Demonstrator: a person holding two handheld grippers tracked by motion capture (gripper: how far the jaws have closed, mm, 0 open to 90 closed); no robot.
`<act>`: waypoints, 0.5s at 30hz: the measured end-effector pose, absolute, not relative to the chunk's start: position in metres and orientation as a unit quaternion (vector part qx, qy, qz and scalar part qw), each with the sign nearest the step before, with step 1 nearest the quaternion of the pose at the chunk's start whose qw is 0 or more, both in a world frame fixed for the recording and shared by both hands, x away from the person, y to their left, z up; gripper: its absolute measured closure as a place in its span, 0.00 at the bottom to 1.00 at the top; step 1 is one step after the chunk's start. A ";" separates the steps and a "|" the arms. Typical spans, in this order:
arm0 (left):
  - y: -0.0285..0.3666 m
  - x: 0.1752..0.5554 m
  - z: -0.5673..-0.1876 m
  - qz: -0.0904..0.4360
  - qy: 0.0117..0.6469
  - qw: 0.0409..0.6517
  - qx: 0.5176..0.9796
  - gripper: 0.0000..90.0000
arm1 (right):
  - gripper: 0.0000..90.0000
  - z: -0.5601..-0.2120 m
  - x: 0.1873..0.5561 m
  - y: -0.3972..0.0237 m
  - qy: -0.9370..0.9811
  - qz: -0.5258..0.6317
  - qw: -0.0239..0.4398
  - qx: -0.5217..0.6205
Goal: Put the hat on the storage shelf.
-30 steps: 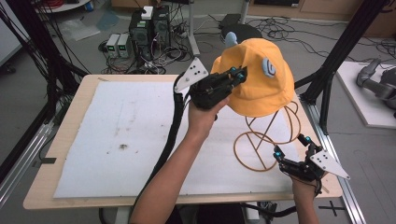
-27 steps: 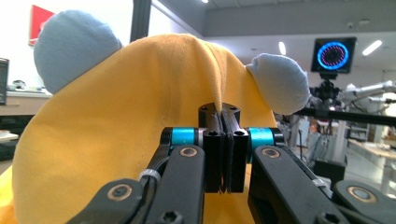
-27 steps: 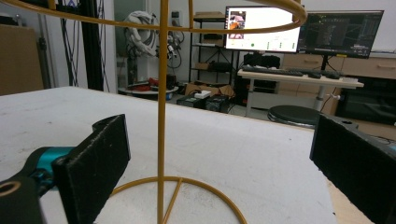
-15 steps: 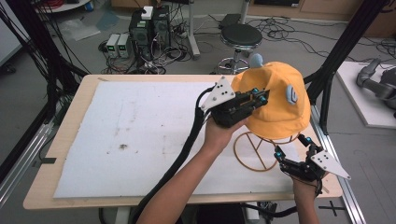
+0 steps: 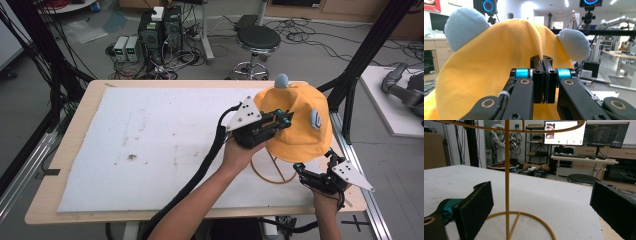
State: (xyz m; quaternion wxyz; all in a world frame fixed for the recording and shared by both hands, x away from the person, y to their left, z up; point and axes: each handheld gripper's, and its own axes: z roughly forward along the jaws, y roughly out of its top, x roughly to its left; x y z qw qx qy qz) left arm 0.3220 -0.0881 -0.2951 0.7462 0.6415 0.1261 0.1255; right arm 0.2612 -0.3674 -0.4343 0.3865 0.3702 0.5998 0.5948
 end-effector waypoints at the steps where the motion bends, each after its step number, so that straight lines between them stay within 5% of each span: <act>1: -0.089 0.322 -0.296 0.124 0.128 0.746 0.642 0.97 | 0.05 -0.434 0.261 -0.368 0.600 0.594 0.389 0.368; 5: -0.088 0.323 -0.297 0.135 0.133 0.742 0.643 0.93 | 0.05 -0.434 0.261 -0.368 0.600 0.594 0.389 0.368; 10: -0.086 0.326 -0.297 0.146 0.169 0.738 0.637 0.60 | 0.05 -0.435 0.261 -0.367 0.600 0.595 0.386 0.370; 15: -0.074 0.329 -0.299 0.168 0.184 0.743 0.621 0.39 | 0.05 -0.435 0.261 -0.368 0.601 0.595 0.384 0.371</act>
